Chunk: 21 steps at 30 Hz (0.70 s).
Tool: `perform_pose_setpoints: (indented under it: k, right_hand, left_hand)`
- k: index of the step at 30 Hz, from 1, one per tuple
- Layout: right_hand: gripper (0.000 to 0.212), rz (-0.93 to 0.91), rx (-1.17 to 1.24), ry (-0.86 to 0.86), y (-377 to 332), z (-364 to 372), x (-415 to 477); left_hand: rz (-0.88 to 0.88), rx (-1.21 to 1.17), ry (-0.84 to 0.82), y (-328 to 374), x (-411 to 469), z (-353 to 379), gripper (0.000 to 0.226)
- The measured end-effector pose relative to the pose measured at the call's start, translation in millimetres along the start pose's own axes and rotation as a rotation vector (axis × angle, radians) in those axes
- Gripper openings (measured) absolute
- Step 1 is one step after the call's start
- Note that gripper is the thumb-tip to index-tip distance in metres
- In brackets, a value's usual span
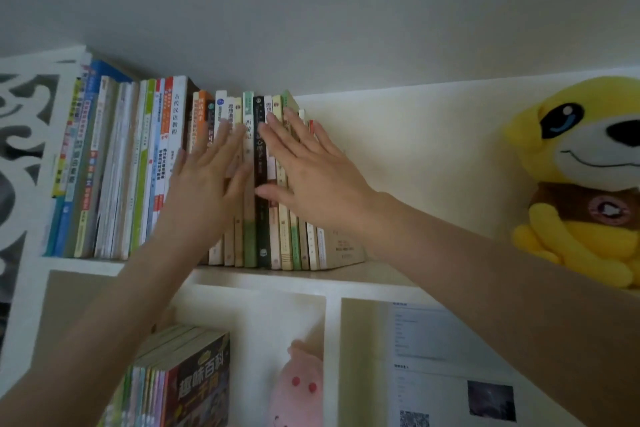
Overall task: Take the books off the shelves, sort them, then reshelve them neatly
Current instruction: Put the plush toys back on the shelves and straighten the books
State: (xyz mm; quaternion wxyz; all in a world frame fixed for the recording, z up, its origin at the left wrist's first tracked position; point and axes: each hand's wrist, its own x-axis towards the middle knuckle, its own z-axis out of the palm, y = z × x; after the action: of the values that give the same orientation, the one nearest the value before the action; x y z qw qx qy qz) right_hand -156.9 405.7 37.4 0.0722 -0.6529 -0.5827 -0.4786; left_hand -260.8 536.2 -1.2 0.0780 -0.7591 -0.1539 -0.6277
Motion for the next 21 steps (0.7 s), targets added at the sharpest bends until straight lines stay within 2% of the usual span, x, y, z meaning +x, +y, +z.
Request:
perform_pose_setpoints:
  k: [2, 6, 13, 16, 19, 21]
  right_hand:
    - [0.062, 0.018, -0.02, 0.003, -0.7, -3.9, 13.1]
    - [0.061, 0.045, -0.123, 0.001, 3.4, 4.5, 23.9]
    - [0.06, 0.02, -0.122, 0.108, 1.7, 15.7, 25.7]
    - [0.065, 0.033, -0.076, 0.101, 1.2, 20.2, 24.9]
    - [0.08, 0.064, 0.1, 0.033, -6.4, 18.0, 22.6]
    - [0.093, 0.06, 0.242, -0.005, -12.5, 19.3, 12.3]
  left_hand:
    - [-0.098, 0.054, -0.055, -13.1, 12.5, -1.6, 0.056]
    - [-0.115, 0.065, -0.101, -24.8, 21.9, 5.7, 0.058]
    - [-0.09, 0.052, 0.086, -30.4, 17.1, 27.4, 0.054]
    - [-0.105, 0.003, 0.089, -29.6, 18.2, 20.7, 0.05]
    - [-0.133, -0.118, 0.041, -27.4, 14.4, -0.5, 0.049]
    - [-0.145, -0.132, 0.023, -35.8, 3.0, -12.7, 0.059]
